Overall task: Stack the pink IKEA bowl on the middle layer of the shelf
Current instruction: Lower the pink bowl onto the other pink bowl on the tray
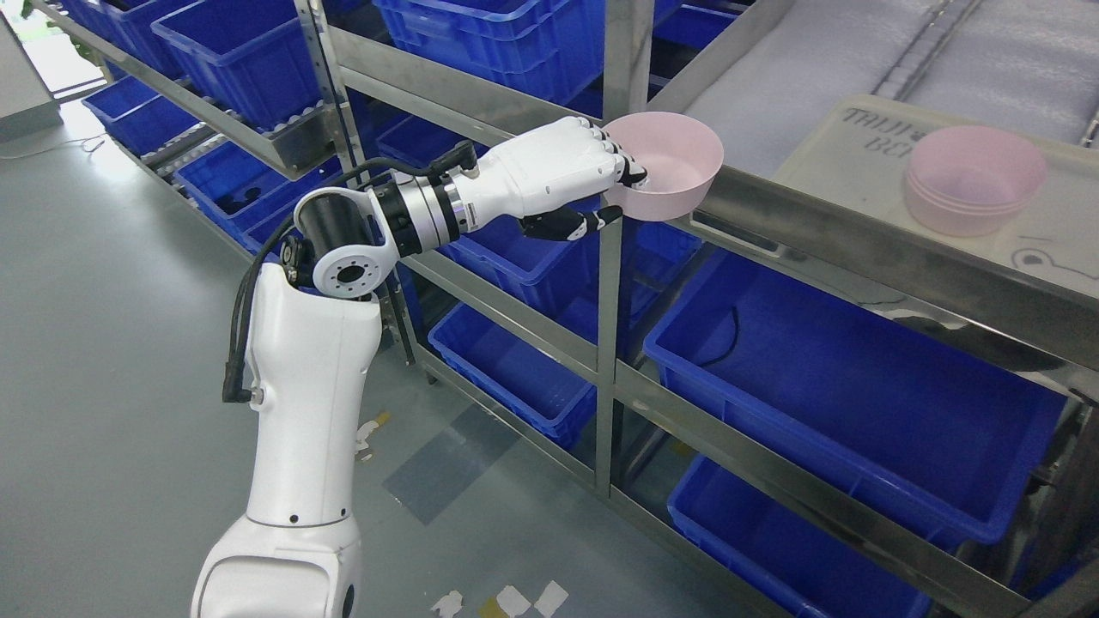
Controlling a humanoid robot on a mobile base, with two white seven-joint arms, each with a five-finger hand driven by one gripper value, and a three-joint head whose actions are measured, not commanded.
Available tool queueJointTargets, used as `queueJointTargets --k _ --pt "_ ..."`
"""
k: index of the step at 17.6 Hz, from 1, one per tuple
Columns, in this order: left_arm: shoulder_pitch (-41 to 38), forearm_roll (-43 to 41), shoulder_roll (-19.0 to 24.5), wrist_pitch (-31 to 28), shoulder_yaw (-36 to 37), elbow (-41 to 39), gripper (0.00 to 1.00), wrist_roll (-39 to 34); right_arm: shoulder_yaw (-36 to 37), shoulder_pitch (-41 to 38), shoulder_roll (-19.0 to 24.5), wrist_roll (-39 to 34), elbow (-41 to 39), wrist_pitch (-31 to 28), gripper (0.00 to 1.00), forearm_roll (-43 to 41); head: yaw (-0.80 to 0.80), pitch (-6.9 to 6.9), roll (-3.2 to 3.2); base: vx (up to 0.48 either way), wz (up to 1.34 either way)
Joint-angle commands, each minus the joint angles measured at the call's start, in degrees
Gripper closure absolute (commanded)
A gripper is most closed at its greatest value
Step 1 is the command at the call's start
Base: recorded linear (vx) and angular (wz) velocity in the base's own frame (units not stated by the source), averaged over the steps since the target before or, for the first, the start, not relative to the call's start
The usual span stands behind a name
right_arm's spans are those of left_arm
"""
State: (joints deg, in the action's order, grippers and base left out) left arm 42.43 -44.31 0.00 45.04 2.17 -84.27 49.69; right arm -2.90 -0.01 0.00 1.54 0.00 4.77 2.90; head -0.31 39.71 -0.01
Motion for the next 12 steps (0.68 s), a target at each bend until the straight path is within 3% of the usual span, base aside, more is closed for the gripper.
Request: queueJointTargets --k 1,5,7,12 --pt "6.86 -0.69 1.0 -0.04 -1.72 0.77 0.97 0.58 0.0 -1.22 -1.0 -0.04 -1.0 -0.03 0.0 0.0 0.0 0.0 0.0 0.027 -0.43" --pt "11.0 -2.18 1.67 -0.48 -1.73 7.78 0.97 0.59 0.0 -1.22 -1.0 -0.04 -1.0 -0.03 0.0 0.0 0.0 0.0 0.0 0.027 -0.52" --pt "11.89 -7.6 2.81 -0.57 -1.82 13.23 0.97 0.5 0.0 -1.22 -1.0 -0.04 -1.0 -0.03 0.0 0.0 0.0 0.0 0.0 0.024 -0.64" --pt "11.45 -11.85 3.34 -1.36 -1.73 14.92 0.97 0.32 0.0 -1.22 -1.0 -0.04 -1.0 -0.03 0.0 0.0 0.0 0.0 0.0 0.022 -0.64"
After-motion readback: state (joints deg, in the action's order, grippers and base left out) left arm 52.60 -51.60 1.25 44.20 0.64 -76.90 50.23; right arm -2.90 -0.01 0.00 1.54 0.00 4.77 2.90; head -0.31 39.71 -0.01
